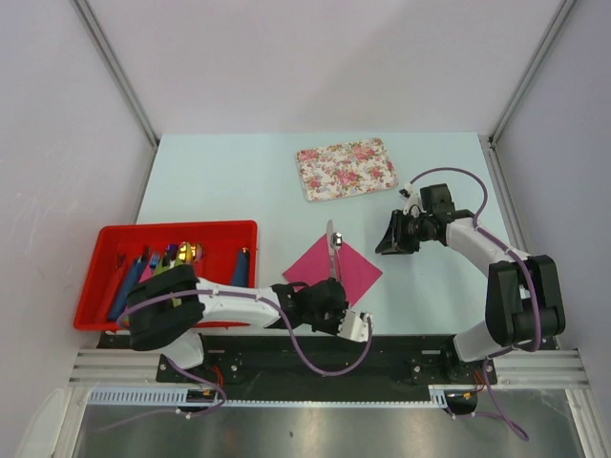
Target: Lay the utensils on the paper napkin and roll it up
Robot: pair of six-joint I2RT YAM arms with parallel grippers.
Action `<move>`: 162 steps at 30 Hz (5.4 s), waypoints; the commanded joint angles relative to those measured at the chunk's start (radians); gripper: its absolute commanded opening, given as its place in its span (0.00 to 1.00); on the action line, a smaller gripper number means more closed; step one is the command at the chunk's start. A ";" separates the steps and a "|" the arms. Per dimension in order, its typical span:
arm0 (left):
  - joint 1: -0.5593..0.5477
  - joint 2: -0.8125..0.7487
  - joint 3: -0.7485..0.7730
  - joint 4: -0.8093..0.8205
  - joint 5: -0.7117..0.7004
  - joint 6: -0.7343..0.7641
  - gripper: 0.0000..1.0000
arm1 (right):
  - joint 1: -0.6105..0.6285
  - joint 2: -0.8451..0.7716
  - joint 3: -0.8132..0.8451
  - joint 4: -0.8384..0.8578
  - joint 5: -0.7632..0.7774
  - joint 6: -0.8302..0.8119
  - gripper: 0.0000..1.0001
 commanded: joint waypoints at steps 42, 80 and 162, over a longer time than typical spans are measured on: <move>0.448 0.145 0.301 -0.068 0.304 -0.183 0.00 | 0.156 0.130 0.001 -0.009 -0.222 0.073 0.23; 0.496 -0.039 0.178 -0.218 0.327 -0.522 0.52 | 0.292 0.331 0.067 -0.078 0.034 -0.062 0.24; 0.545 0.200 0.164 -0.014 0.476 -0.868 0.08 | 0.321 0.271 0.061 0.112 -0.087 0.056 0.16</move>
